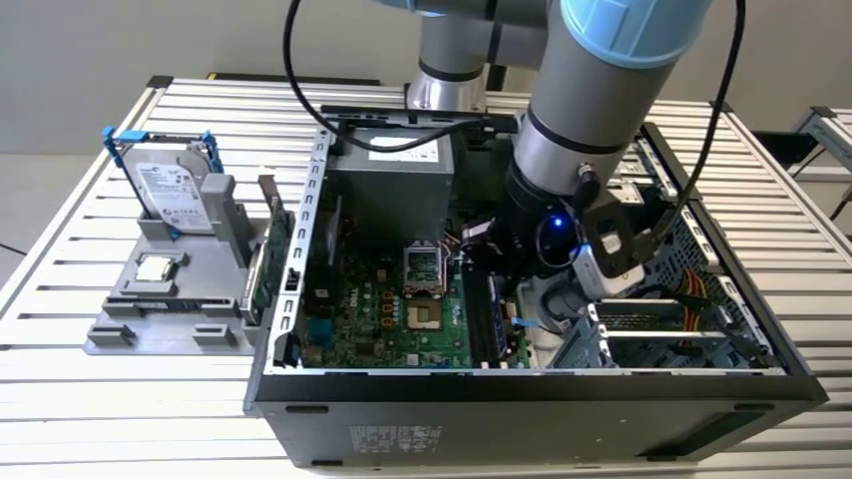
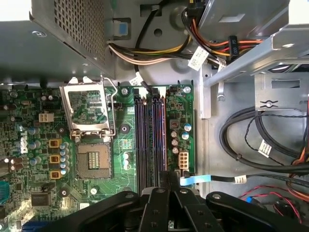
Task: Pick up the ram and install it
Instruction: 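Insert the ram into the slot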
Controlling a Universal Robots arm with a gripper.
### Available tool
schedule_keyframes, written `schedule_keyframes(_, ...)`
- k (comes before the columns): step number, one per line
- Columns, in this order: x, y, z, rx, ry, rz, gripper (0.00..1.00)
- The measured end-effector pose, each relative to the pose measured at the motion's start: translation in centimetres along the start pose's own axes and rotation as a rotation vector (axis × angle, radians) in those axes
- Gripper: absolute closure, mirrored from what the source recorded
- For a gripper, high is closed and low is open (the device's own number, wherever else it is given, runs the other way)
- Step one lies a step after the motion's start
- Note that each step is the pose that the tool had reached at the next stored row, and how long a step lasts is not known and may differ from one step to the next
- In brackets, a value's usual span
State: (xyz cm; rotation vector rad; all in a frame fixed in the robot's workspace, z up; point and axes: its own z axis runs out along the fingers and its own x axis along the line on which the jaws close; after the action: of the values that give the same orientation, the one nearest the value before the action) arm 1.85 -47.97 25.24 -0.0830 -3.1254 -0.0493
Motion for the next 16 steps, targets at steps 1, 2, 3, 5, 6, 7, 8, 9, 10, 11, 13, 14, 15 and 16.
schedule_keyframes(1,0.00,0.00,-0.07,0.0001,0.0000,0.000,1.00)
schedule_keyframes(2,0.00,0.00,-0.12,0.0000,0.0000,0.000,1.00)
schedule_keyframes(3,0.00,0.00,-0.18,0.0001,0.0000,0.000,1.00)
schedule_keyframes(5,0.01,0.01,-0.30,0.0001,0.0000,0.000,1.00)
schedule_keyframes(6,0.01,0.01,-0.36,0.0000,0.0000,0.000,1.00)
schedule_keyframes(7,0.01,0.01,-0.42,0.0001,0.0000,0.000,1.00)
schedule_keyframes(8,0.01,0.01,-0.48,0.0001,0.0000,0.000,1.00)
schedule_keyframes(9,0.01,0.01,-0.54,0.0002,0.0000,0.000,1.00)
schedule_keyframes(10,0.01,0.02,-0.60,0.0001,0.0000,0.000,1.00)
schedule_keyframes(11,0.01,0.02,-0.66,0.0001,0.0000,0.000,1.00)
schedule_keyframes(13,0.02,0.02,-0.66,0.0000,-0.0001,0.000,1.00)
schedule_keyframes(14,0.02,0.02,-0.66,0.0000,-0.0001,0.000,1.00)
schedule_keyframes(15,0.02,0.02,-0.66,0.0000,-0.0001,0.000,1.00)
schedule_keyframes(16,0.04,0.02,-0.66,0.0000,0.0000,-0.001,1.00)
